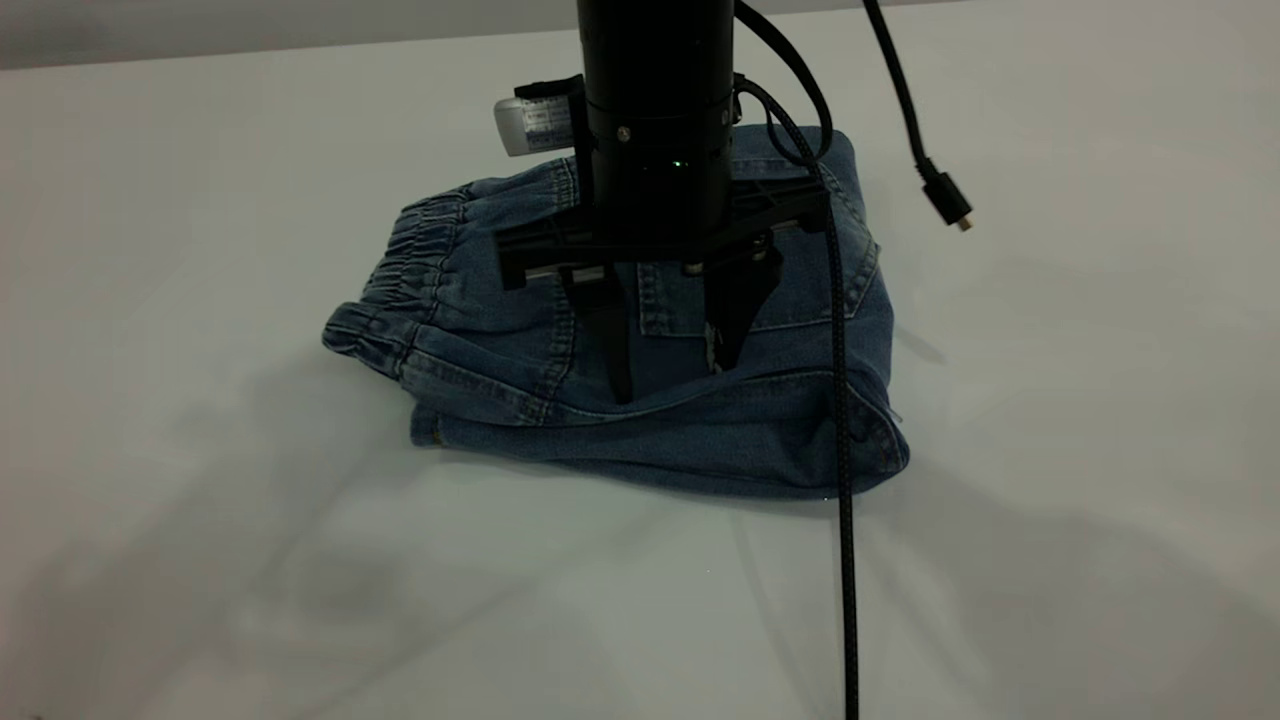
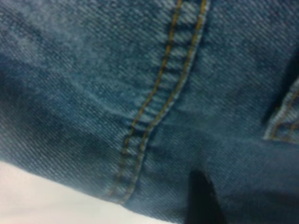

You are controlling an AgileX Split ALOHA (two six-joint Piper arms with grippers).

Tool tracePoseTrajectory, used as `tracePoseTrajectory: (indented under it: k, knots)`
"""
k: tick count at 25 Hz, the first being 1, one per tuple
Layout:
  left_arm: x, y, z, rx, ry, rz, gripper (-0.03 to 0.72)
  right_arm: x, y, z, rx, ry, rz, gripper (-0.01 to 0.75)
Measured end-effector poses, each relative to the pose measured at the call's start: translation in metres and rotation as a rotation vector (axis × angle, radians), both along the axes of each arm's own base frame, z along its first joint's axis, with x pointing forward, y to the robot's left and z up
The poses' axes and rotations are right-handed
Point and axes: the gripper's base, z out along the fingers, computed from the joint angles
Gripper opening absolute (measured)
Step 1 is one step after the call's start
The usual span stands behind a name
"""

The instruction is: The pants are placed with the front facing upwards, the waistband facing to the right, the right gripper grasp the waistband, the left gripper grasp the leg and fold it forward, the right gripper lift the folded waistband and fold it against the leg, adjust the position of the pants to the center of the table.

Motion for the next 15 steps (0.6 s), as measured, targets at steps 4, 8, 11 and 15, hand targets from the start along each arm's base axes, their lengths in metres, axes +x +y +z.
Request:
tracePoseTrajectory:
  k: [4, 8, 11, 15]
  knots:
    - [0.000, 0.000, 0.000, 0.000, 0.001, 0.000, 0.341, -0.002, 0.006, 0.016, 0.058, 0.004, 0.000, 0.377]
    - [0.000, 0.000, 0.000, 0.001, 0.000, 0.001, 0.341, 0.001, 0.012, 0.056, 0.119, -0.070, 0.070, 0.377]
    - [-0.004, 0.002, 0.004, -0.003, -0.012, 0.002, 0.341, 0.002, 0.011, 0.098, 0.162, -0.141, 0.133, 0.376]
    - [-0.018, 0.008, 0.013, -0.010, -0.033, 0.014, 0.341, -0.001, 0.004, 0.148, 0.209, -0.264, 0.216, 0.376]
